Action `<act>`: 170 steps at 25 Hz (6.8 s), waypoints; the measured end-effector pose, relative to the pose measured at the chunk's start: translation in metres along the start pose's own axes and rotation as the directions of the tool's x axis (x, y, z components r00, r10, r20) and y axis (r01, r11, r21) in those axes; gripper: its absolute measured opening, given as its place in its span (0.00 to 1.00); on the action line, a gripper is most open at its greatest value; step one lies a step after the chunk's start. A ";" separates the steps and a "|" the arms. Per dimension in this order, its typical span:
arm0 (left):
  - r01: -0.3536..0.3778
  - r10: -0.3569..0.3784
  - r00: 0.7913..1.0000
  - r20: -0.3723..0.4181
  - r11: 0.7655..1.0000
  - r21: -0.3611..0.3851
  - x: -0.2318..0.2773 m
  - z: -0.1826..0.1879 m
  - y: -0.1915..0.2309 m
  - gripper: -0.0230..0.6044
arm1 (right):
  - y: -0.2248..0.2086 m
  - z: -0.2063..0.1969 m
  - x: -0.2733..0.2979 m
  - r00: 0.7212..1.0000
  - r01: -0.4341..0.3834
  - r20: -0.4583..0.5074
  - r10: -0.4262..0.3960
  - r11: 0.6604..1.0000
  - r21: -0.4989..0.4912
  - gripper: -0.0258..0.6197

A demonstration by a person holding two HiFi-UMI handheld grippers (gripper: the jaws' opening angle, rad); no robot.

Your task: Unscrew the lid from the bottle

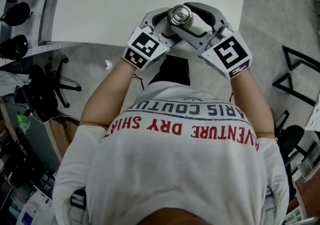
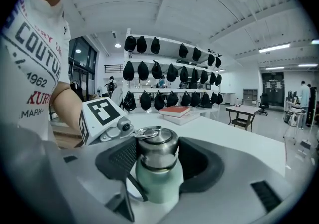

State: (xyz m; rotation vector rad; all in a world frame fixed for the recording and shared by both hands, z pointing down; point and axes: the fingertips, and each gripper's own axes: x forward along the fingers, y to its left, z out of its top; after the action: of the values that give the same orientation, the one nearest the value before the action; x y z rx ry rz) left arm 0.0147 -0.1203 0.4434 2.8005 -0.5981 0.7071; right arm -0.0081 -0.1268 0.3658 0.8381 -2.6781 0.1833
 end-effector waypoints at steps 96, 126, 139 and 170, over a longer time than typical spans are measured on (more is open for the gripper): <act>-0.159 0.163 0.986 0.035 0.982 -0.100 0.006 0.003 -0.004 0.63 | 0.000 -0.005 -0.015 0.991 0.105 0.089 -0.101 0.994 -0.042 0.40; 0.399 -0.362 0.910 -0.200 0.896 0.194 0.004 -0.003 -0.009 0.63 | 0.007 -0.002 -0.010 0.927 -0.374 -0.095 0.362 0.902 -0.215 0.40; 0.555 -0.482 0.825 -0.295 0.789 0.262 0.005 -0.002 -0.017 0.63 | 0.009 -0.003 -0.018 0.868 -0.497 -0.149 0.474 0.826 -0.267 0.40; -0.055 0.054 0.998 -0.015 0.997 -0.055 0.003 0.000 -0.003 0.63 | 0.006 -0.008 -0.026 0.995 0.074 0.061 -0.078 0.995 0.061 0.51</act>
State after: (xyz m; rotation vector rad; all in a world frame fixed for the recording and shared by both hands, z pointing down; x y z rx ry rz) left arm 0.0180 -0.1186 0.4443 2.7355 -0.6830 0.7082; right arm 0.0105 -0.1065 0.3641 0.9777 -2.7059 0.2213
